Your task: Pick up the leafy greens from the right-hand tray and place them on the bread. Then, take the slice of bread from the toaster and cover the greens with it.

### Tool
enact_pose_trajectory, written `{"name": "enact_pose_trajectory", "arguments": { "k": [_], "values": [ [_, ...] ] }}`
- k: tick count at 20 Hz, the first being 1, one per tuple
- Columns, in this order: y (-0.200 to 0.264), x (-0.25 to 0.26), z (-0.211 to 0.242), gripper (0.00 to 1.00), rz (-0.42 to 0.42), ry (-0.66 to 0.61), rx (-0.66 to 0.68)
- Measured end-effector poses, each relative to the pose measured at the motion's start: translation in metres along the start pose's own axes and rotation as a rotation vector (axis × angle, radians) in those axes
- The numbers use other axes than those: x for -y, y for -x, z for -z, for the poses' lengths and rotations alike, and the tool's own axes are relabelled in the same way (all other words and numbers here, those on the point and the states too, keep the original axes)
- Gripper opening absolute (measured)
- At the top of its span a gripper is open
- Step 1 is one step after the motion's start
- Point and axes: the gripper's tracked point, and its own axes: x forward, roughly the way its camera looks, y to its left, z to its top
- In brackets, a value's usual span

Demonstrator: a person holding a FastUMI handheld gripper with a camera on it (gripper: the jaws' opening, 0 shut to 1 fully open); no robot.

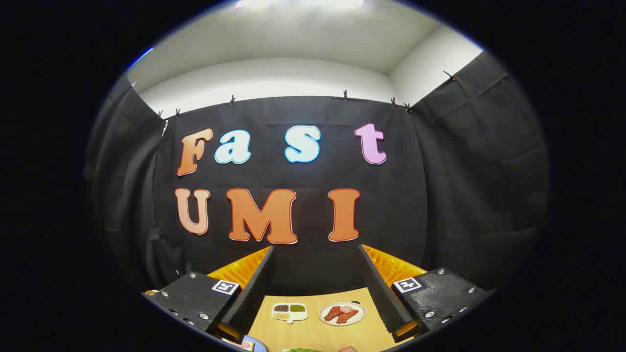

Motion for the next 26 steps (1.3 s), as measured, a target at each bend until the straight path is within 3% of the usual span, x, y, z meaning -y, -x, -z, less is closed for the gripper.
{"name": "enact_pose_trajectory", "arguments": {
  "k": [14, 26],
  "values": [
    [0.027, 0.032, 0.001, 0.99, 0.082, 0.017, -0.039],
    [0.017, 0.034, 0.026, 0.99, 0.069, -0.013, -0.084]
  ]
}}
